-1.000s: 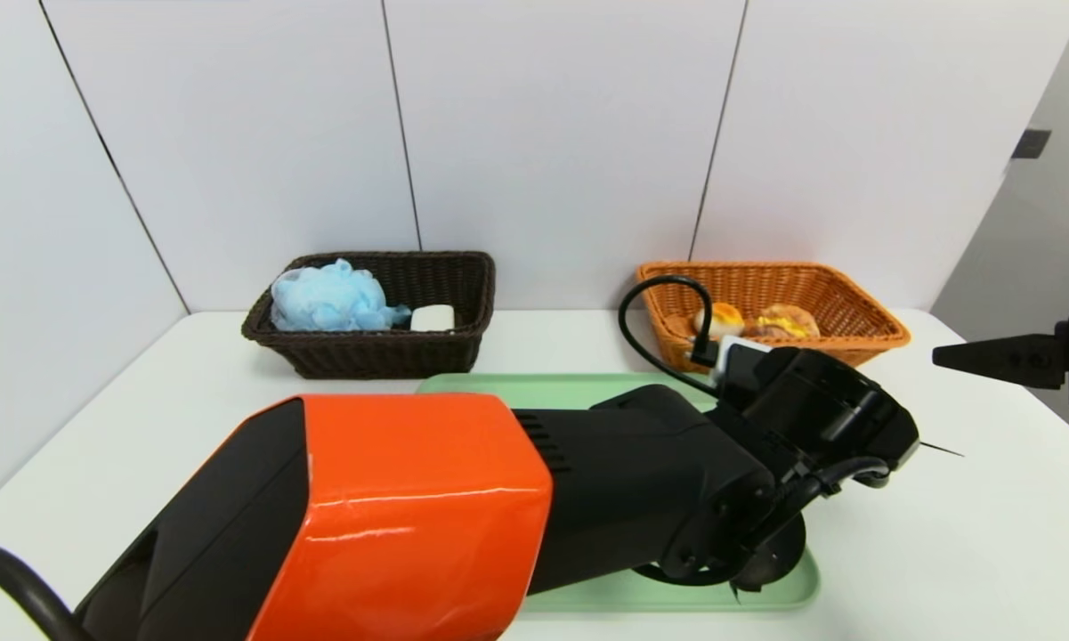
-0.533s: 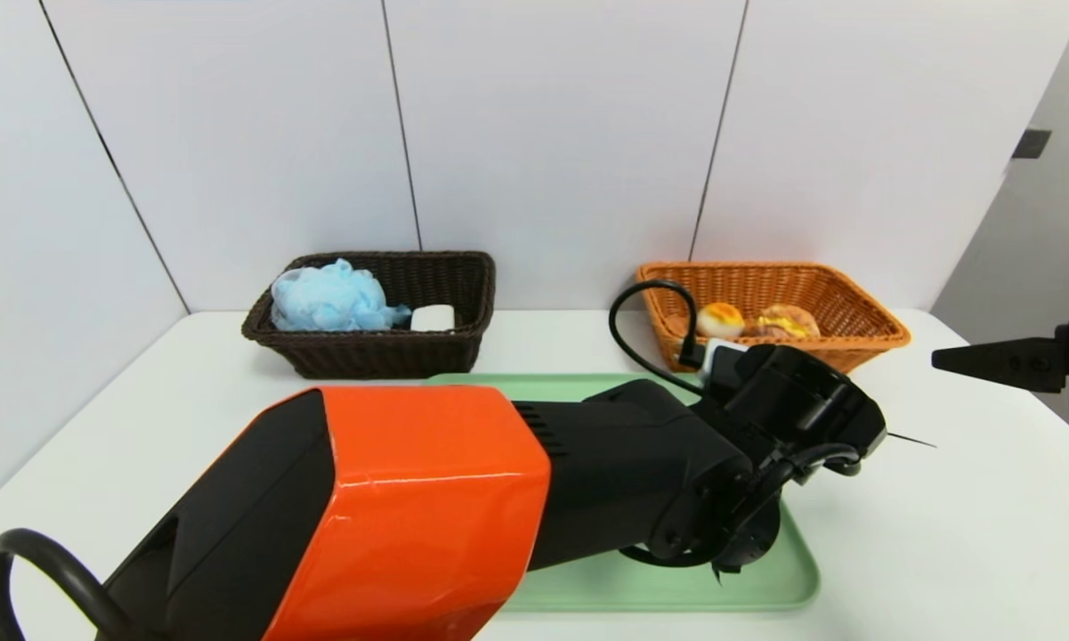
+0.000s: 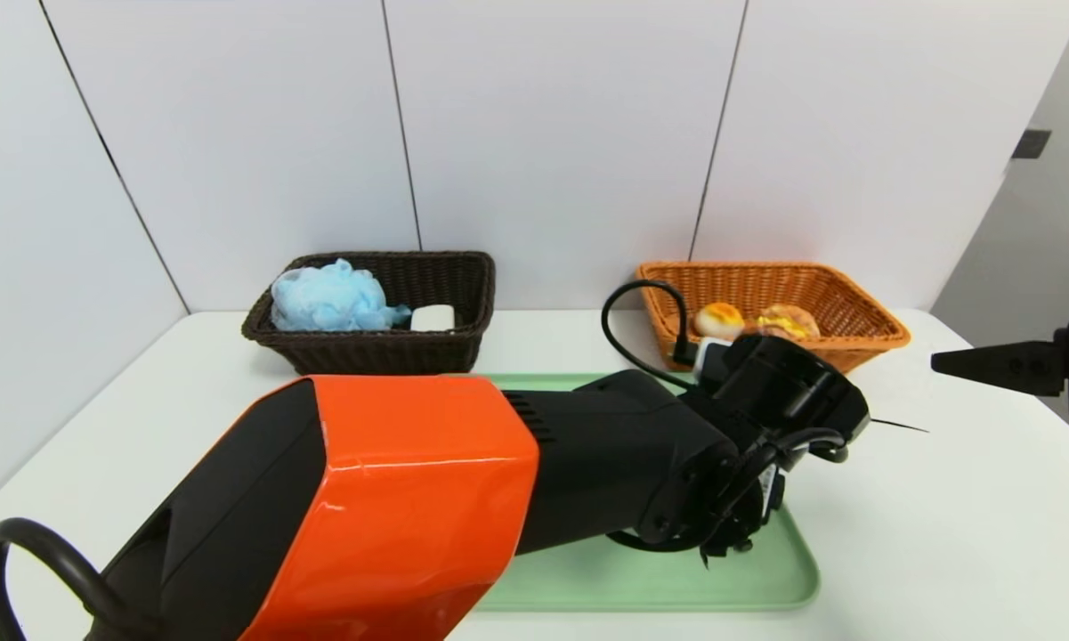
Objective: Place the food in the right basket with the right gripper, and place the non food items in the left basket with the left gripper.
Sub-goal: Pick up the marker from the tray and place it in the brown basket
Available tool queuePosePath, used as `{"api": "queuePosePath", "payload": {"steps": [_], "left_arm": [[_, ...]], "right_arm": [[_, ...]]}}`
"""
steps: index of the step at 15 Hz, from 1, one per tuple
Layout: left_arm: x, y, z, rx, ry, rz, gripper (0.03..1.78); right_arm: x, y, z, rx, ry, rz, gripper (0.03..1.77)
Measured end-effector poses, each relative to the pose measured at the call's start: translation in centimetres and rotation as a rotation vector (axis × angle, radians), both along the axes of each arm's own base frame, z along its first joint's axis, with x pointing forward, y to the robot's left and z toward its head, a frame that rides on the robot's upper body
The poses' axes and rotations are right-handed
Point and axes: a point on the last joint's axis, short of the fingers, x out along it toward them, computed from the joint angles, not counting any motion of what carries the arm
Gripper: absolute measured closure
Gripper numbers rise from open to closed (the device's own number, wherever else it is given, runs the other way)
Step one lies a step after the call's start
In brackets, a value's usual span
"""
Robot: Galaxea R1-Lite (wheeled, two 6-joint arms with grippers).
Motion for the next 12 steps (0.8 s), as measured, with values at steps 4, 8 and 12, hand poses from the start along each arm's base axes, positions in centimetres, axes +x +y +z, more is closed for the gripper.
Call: {"api": "queuePosePath", "payload": {"steps": [4, 8, 12], "left_arm": [[0.6, 0.1, -0.8, 0.017, 0.002, 0.016, 0.12], [0.7, -0.1, -1.6, 0.036, 0.008, 0.016, 0.12], [0.8, -0.2, -2.0, 0.041, 0.009, 0.017, 0.12]], "right_arm": [[0.0, 0.0, -0.1, -0.002, 0.005, 0.000, 0.10], [0.0, 0.0, -0.2, -0.002, 0.006, 0.000, 0.10], [0.0, 0.0, -0.2, -0.002, 0.006, 0.000, 0.10]]}}
